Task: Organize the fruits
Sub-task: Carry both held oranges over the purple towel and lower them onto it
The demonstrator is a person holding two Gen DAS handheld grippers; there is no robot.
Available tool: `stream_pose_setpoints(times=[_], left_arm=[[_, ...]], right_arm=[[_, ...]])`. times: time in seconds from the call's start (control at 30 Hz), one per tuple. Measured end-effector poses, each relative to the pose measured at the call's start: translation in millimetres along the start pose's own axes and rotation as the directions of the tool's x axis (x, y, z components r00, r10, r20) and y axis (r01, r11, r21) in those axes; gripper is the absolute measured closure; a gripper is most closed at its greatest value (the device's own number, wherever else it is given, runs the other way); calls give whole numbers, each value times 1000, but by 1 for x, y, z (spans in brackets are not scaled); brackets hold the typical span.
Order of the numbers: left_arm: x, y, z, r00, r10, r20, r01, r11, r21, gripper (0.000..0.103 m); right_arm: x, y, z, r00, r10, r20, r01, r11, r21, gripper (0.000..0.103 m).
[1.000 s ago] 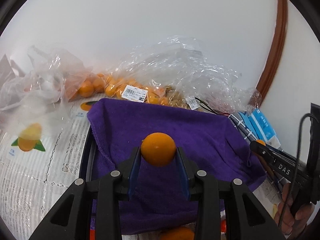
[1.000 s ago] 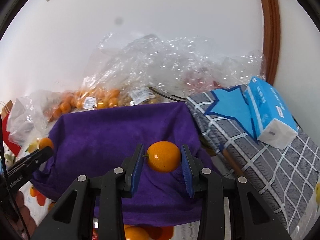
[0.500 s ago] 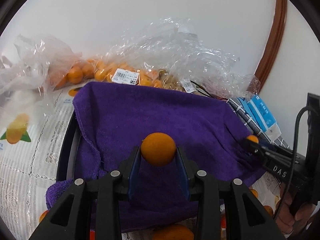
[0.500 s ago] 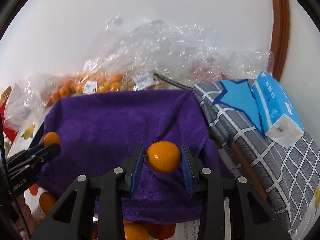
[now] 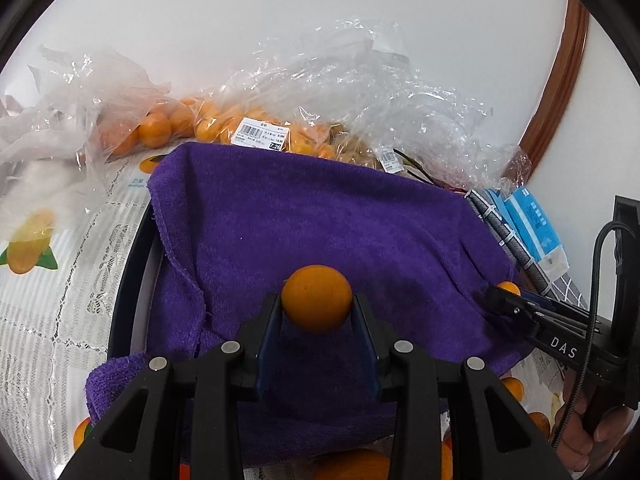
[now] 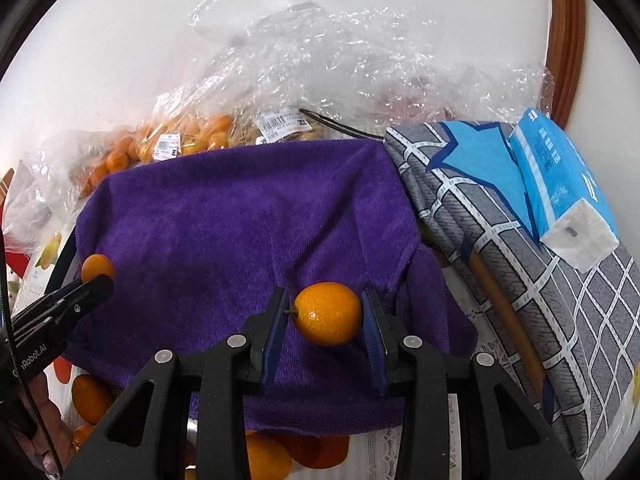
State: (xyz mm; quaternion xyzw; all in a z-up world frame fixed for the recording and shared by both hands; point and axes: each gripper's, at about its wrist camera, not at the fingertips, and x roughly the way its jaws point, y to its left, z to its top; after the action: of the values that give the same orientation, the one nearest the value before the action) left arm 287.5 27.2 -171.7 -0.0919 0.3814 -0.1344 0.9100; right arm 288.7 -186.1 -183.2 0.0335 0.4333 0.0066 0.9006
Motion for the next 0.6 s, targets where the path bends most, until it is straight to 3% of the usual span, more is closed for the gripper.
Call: stream_pose_setpoints(times=[0.47,0.6], left_arm=[[2,-3,-1,1000,-10,-19,10,1000,15,69],[2,-4,-1,1000,-10,-17,10,1000,15,69]], right_arm=[[4,-3,1,999,31,-32,-30,999,27,62],[1,-4,2,999,39,-33,-38,998,41,43]])
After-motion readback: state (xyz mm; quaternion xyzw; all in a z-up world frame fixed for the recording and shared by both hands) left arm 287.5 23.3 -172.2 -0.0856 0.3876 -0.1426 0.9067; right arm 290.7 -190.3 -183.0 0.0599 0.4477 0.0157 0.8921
